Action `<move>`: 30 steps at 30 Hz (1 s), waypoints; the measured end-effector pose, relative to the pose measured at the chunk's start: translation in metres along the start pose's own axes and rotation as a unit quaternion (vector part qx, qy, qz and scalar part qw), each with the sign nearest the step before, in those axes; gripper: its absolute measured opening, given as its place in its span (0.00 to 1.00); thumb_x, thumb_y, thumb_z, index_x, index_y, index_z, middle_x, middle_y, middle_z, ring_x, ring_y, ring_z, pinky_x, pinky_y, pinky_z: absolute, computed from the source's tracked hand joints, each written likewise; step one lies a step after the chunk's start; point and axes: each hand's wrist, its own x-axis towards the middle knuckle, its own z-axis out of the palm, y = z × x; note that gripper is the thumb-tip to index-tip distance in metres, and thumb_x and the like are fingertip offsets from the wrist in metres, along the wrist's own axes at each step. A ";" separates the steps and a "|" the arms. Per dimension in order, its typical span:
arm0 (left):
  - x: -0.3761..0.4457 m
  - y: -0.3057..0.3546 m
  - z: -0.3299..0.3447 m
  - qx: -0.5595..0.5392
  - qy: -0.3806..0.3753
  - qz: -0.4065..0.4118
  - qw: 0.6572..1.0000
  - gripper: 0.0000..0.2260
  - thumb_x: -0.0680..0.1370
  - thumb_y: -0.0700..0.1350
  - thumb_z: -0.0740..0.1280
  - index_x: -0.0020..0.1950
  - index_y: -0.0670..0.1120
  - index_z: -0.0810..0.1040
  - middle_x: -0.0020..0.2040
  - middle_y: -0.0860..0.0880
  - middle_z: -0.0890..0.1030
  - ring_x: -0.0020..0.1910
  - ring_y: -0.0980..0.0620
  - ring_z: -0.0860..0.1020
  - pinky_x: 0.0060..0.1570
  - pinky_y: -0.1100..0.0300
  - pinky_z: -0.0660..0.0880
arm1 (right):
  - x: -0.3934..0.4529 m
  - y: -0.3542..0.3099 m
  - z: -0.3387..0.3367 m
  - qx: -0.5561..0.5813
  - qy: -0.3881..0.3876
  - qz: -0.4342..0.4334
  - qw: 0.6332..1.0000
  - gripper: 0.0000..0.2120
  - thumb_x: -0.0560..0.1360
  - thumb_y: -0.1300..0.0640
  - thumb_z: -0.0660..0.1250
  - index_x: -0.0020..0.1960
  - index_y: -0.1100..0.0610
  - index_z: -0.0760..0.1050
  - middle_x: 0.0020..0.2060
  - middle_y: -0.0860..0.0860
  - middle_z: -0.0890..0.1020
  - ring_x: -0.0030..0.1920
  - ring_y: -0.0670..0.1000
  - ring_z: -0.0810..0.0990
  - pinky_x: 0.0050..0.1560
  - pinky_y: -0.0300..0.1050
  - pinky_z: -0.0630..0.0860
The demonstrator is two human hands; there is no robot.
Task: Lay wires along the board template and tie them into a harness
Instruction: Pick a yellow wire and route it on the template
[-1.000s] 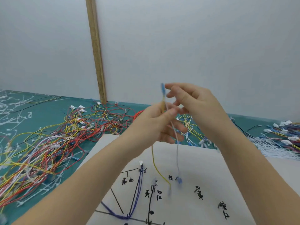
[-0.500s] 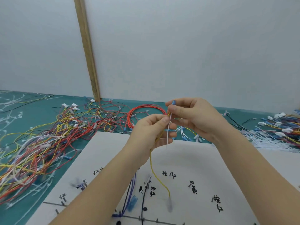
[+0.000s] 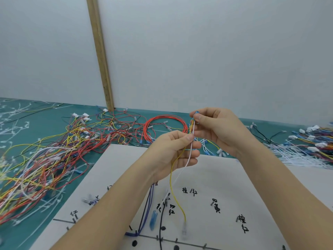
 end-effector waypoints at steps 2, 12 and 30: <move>-0.001 0.000 0.000 -0.001 -0.015 -0.008 1.000 0.08 0.78 0.39 0.61 0.39 0.43 0.70 0.30 0.50 0.81 0.25 0.55 0.78 0.27 0.63 0.77 | -0.001 -0.001 0.001 0.002 0.003 0.000 1.000 0.07 0.76 0.67 0.62 0.42 0.61 0.77 0.29 0.51 0.78 0.27 0.44 0.78 0.29 0.35 0.77; -0.001 -0.004 0.006 -0.023 -0.012 0.030 0.999 0.04 0.78 0.41 0.60 0.46 0.48 0.71 0.28 0.53 0.77 0.17 0.60 0.65 0.21 0.67 0.71 | -0.001 -0.005 -0.009 0.153 -0.013 0.045 0.987 0.06 0.76 0.64 0.60 0.44 0.61 0.76 0.33 0.51 0.84 0.32 0.44 0.82 0.33 0.35 0.79; -0.005 -0.005 0.012 0.028 -0.037 0.017 0.999 0.04 0.78 0.42 0.60 0.46 0.44 0.72 0.32 0.50 0.82 0.24 0.55 0.78 0.24 0.66 0.74 | -0.001 -0.007 -0.011 0.085 0.063 -0.015 0.994 0.01 0.72 0.62 0.67 0.41 0.59 0.77 0.27 0.48 0.81 0.26 0.43 0.77 0.27 0.33 0.76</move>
